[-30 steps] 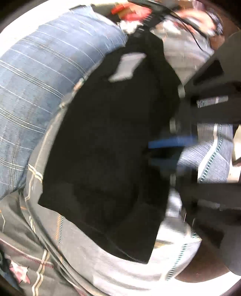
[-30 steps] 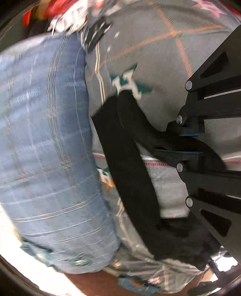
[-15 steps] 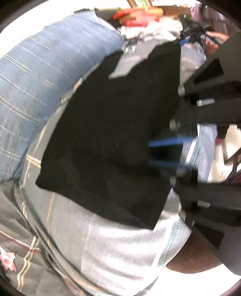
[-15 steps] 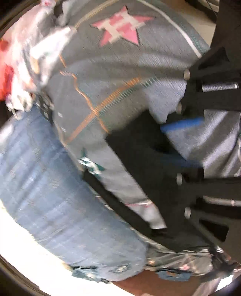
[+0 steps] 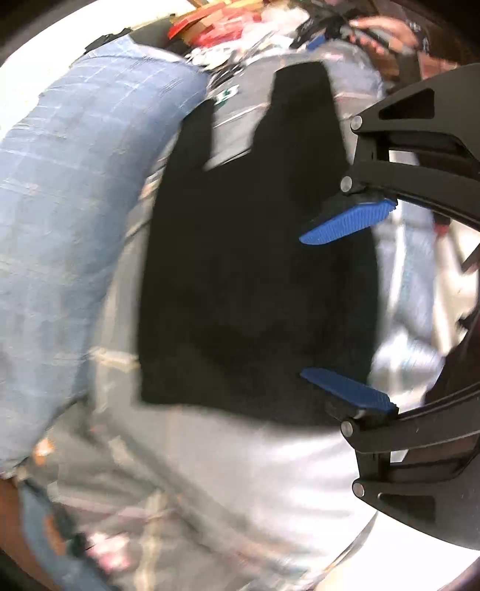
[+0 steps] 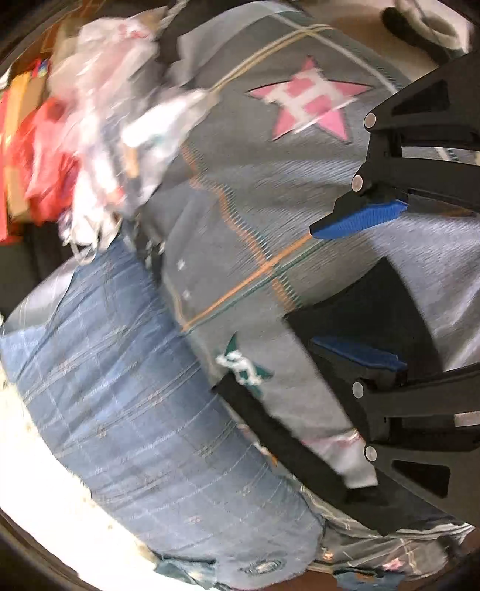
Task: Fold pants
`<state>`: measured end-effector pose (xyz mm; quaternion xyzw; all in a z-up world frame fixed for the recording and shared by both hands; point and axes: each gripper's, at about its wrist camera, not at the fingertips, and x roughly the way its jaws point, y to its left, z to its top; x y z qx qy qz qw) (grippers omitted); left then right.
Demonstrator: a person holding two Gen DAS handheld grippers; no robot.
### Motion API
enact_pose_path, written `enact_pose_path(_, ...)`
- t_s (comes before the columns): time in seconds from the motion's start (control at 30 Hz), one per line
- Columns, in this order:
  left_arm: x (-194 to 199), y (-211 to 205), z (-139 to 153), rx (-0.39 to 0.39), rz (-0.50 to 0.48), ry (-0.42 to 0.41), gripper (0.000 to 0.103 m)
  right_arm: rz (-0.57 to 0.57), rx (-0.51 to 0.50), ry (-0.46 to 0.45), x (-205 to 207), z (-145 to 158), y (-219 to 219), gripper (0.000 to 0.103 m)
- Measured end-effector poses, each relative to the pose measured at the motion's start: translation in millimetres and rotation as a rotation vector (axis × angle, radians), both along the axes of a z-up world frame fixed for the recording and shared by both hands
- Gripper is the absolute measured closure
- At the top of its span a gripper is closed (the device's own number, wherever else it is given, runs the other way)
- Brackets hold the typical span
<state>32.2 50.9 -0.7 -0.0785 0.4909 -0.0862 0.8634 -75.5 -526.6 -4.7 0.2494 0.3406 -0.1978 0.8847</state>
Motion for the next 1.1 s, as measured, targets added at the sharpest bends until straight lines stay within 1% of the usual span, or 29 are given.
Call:
enact_pose_path(0.03,10,13,6,0.012,0.031,-0.01,0.033,0.021,-0.001,-0.002,7,4,1,0.046)
enact_pose_path(0.07,19,21,7,0.003,0.05,0.0,0.033,0.053,0.003,-0.003,17,8,3,0.046)
enact_pose_path(0.1,25,33,8,-0.021,0.066,0.021,0.033,0.077,0.009,-0.002,26,10,5,0.046)
enact_pose_path(0.13,41,44,6,-0.064,0.084,0.062,0.033,0.115,0.026,0.004,39,12,8,0.046)
enact_pose_path(0.2,64,57,-2,-0.112,0.116,0.133,0.032,0.203,0.065,0.019,73,14,15,0.046)
enact_pose_path(0.23,79,63,-9,-0.143,0.124,0.181,0.032,0.234,0.056,0.03,87,15,20,0.046)
enact_pose_path(0.27,93,62,-13,-0.162,0.129,0.213,0.032,0.264,0.041,0.044,101,17,25,0.046)
enact_pose_path(0.3,103,62,-18,-0.178,0.127,0.244,0.032,0.305,0.024,0.059,125,20,29,0.046)
enact_pose_path(0.37,130,63,-33,-0.201,0.147,0.322,0.032,0.349,0.013,0.077,160,22,35,0.046)
enact_pose_path(0.5,164,67,-44,-0.236,0.189,0.375,0.032,0.385,-0.049,0.154,232,11,39,0.045)
enact_pose_path(0.57,178,72,-43,-0.248,0.212,0.374,0.032,0.386,-0.079,0.207,264,-1,38,0.045)
enact_pose_path(0.63,193,80,-42,-0.257,0.243,0.371,0.032,0.391,-0.084,0.25,292,-15,36,0.045)
enact_pose_path(0.7,203,87,-44,-0.259,0.259,0.37,0.032,0.386,-0.073,0.286,312,-29,32,0.045)
enact_pose_path(0.73,208,90,-47,-0.255,0.26,0.379,0.03,0.391,-0.064,0.294,319,-35,31,0.045)
enact_pose_path(0.8,217,88,-59,-0.249,0.242,0.426,0.029,0.415,-0.04,0.327,333,-48,31,0.045)
enact_pose_path(0.83,222,87,-62,-0.249,0.233,0.443,0.029,0.428,-0.049,0.338,337,-53,33,0.045)
enact_pose_path(0.87,224,83,-68,-0.243,0.218,0.46,0.029,0.441,-0.082,0.328,338,-53,37,0.046)
enact_pose_path(0.9,226,78,-69,-0.226,0.212,0.452,0.028,0.48,-0.122,0.327,339,-53,44,0.049)
enact_pose_path(0.93,227,71,-66,-0.202,0.2,0.413,0.028,0.499,-0.147,0.337,339,-53,49,0.071)
enact_pose_path(0.97,226,65,-62,-0.206,0.179,0.378,0.029,0.5,-0.227,0.362,338,-53,57,0.092)
enact_pose_path(1.0,226,60,-58,-0.215,0.159,0.354,0.037,0.509,-0.279,0.37,336,-52,62,0.095)
enact_pose_path(1.03,226,53,-54,-0.208,0.14,0.329,0.069,0.529,-0.313,0.368,332,-50,67,0.096)
enact_pose_path(1.07,227,47,-52,-0.174,0.129,0.317,0.091,0.531,-0.361,0.359,326,-45,72,0.096)
enact_pose_path(1.1,225,42,-49,-0.128,0.123,0.3,0.091,0.524,-0.382,0.345,321,-41,74,0.097)
